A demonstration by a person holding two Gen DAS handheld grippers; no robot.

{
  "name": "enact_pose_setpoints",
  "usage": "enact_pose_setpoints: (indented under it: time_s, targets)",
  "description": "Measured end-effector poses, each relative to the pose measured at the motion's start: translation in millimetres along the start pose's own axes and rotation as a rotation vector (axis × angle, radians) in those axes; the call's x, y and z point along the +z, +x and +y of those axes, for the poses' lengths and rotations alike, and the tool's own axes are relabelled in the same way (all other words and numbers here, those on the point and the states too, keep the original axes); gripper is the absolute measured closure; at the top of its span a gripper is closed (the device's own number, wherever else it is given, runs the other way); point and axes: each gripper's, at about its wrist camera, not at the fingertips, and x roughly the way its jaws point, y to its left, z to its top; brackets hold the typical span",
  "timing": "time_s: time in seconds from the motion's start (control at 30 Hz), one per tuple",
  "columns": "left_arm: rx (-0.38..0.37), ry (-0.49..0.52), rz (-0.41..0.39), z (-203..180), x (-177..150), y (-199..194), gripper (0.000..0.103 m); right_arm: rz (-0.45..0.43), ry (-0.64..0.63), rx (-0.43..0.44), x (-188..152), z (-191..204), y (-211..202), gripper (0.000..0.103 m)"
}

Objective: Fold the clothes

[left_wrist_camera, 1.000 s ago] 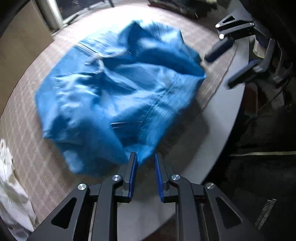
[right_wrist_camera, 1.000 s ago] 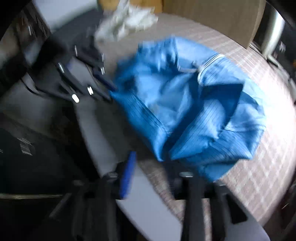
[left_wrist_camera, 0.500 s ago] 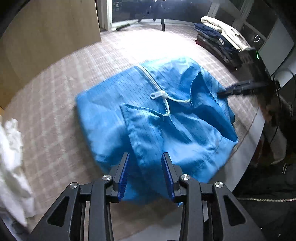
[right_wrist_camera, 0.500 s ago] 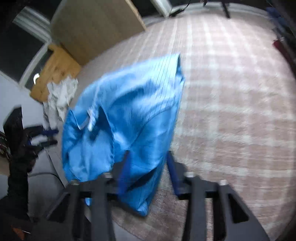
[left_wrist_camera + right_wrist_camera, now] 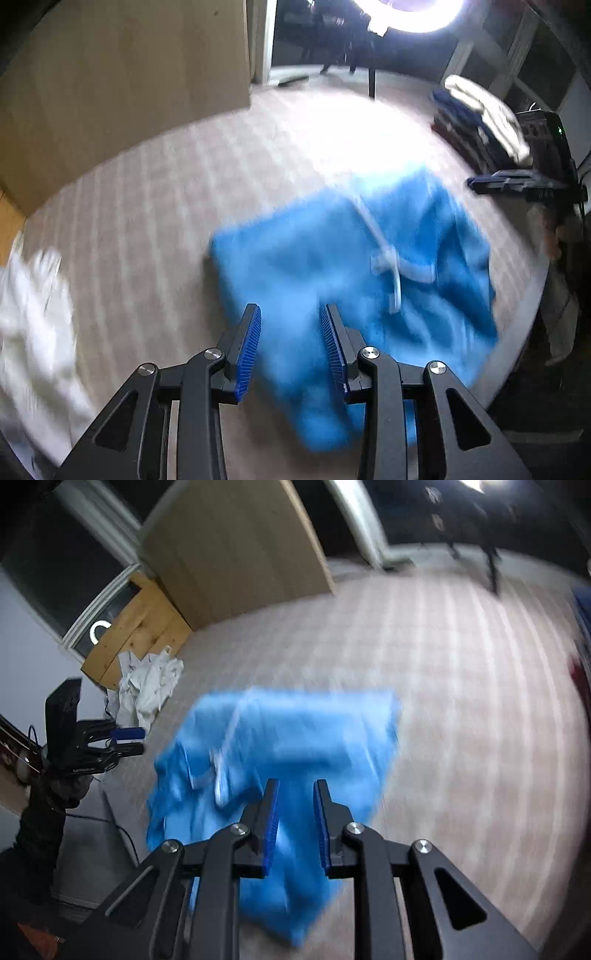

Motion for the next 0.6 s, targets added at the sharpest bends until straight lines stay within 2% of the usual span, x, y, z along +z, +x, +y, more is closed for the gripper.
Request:
enact_pose_setpoints:
  time_s: [0.1,0.17,0.2,0.27,0.33,0.43,0.53,0.6]
  targets:
    - [-0.060,-0.014,0.011,-4,30,34,0.070,0.018,-0.055,0.020,37,25,48,0.085]
    - [-0.096,-0.009,0.029,-9,44,55,0.070,0.049,-0.092,0.011,54,50,94,0.085]
    - [-0.109,0.005,0.043,-12,49,66,0.070,0.072,-0.101,0.005,59,55,111,0.085]
    - [-0.087,0.045,0.085,-16,52,86,0.070,0.134,-0.096,-0.033,59,52,132,0.085]
    - [-0.098,0.051,0.100,-12,47,94,0.070,0.200,-0.069,-0.066,51,41,149,0.086]
    - [-0.110,0.055,0.093,-6,41,88,0.070,0.217,-0.023,-0.046,39,22,148,0.094]
    - [-0.075,0.026,0.072,9,32,61,0.070,0.173,0.016,-0.034,37,10,117,0.094]
    - [-0.101,-0.007,0.048,21,22,45,0.070,0.144,0.034,-0.022,34,4,96,0.091]
